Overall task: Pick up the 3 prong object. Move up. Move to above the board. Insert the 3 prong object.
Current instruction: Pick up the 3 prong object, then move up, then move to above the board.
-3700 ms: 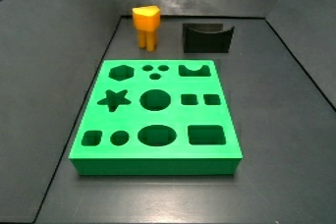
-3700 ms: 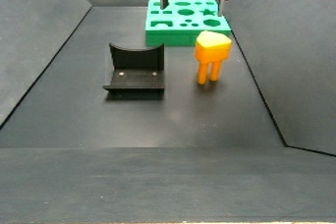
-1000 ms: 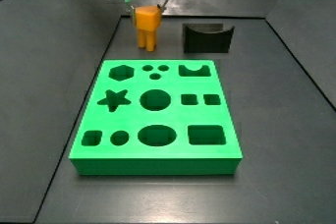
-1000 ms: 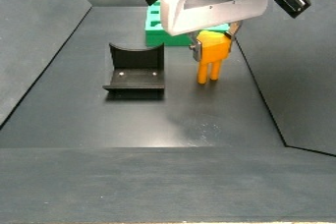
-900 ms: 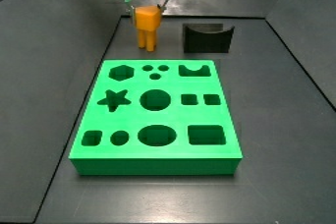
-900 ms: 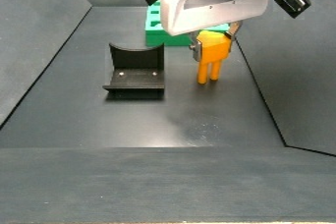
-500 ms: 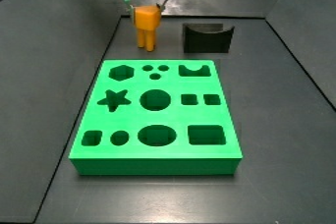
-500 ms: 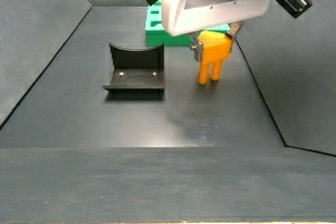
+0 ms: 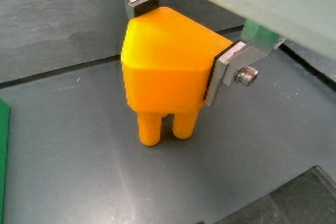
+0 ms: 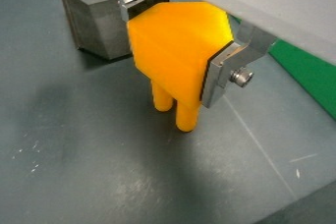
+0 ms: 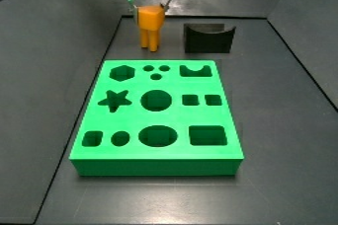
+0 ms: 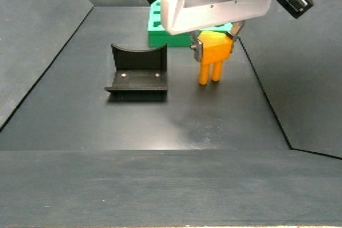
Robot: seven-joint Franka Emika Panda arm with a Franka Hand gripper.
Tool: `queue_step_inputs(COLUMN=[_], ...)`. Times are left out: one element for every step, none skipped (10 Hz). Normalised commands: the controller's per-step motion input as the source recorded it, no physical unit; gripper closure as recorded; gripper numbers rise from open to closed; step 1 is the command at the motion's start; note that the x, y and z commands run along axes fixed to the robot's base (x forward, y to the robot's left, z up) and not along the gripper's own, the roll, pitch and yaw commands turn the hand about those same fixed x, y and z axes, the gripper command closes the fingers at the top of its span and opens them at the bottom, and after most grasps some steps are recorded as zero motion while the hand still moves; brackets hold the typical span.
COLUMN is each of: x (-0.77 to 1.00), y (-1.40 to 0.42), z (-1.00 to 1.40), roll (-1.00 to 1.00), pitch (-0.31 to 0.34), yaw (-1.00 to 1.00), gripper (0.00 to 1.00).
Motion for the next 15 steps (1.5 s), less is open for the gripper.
queue_step_inputs(x=[0.00,0.00,0.00,-0.08,-0.09,-0.06,-0.04,-0.02,-0.18,-0.19,-0.19,-0.18,-0.16,-0.15,-0.14], y=[0.00,0.00,0.00,-0.05,-0.05,-0.03,-0.02,-0.01,0.22,0.23,0.21,0.18,0.17,0.15,0.14], z=[0.00,0.00,0.83,0.79,0.69,0.56,0.41,0.18,1.00,1.00,1.00,1.00,1.00,1.00,1.00], roll=[0.00,0.00,0.00,-0.01,-0.01,0.00,0.01,0.03,0.47,0.47,0.42,0.30,0.21,0.13,0.12], pitch=[0.000,0.000,0.000,0.068,0.088,0.082,0.071,0.059,-0.187,-0.176,-0.160,-0.108,-0.052,-0.002,0.012], yaw=[0.00,0.00,0.00,0.02,0.02,0.02,0.02,0.01,0.00,0.00,0.01,0.01,0.01,0.01,0.00], gripper=[1.00,1.00,1.00,1.00,1.00,1.00,1.00,1.00,1.00,1.00,1.00,1.00,1.00,1.00,1.00])
